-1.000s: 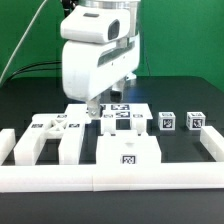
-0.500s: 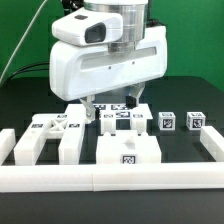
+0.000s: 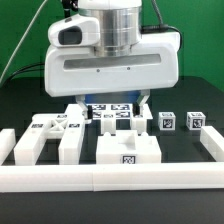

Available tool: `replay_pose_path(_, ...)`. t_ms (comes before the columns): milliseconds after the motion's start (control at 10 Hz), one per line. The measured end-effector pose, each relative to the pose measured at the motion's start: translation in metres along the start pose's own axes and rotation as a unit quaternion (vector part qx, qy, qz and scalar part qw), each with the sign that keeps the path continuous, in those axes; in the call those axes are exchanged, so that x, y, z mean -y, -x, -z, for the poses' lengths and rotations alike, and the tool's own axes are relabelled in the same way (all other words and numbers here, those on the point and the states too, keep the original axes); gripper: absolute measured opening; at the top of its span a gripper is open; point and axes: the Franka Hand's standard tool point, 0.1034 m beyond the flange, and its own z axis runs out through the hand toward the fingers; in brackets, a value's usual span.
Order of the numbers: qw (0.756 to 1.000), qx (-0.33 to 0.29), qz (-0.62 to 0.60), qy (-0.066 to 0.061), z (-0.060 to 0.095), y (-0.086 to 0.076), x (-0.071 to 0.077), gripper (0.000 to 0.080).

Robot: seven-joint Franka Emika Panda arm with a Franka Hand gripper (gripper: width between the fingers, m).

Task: Assemble chair

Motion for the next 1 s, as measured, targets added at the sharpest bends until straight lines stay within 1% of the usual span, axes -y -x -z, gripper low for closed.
replay_pose_path(100, 0.999, 0.0, -0.041, -0.001, 0.0, 0.0, 0.002, 0.065)
replay_pose_path(200, 0.999, 0.001, -0.043, -0.001, 0.0, 0.0, 0.004, 0.065)
replay_pose_path(400, 0.999, 0.002, -0.041, 0.0, -0.002, 0.0, 0.004, 0.065)
replay_pose_path(600, 0.999, -0.007, -0.035, 0.005, -0.024, 0.001, -0.001, 0.065)
replay_pose_path(700, 0.999, -0.006, -0.034, 0.007, -0.031, 0.0, -0.004, 0.065)
replay_pose_path(900, 0.999, -0.019, -0.032, 0.01, -0.047, -0.002, -0.004, 0.065)
replay_pose_path(1000, 0.999, -0.021, -0.032, 0.011, -0.049, -0.003, -0.003, 0.065)
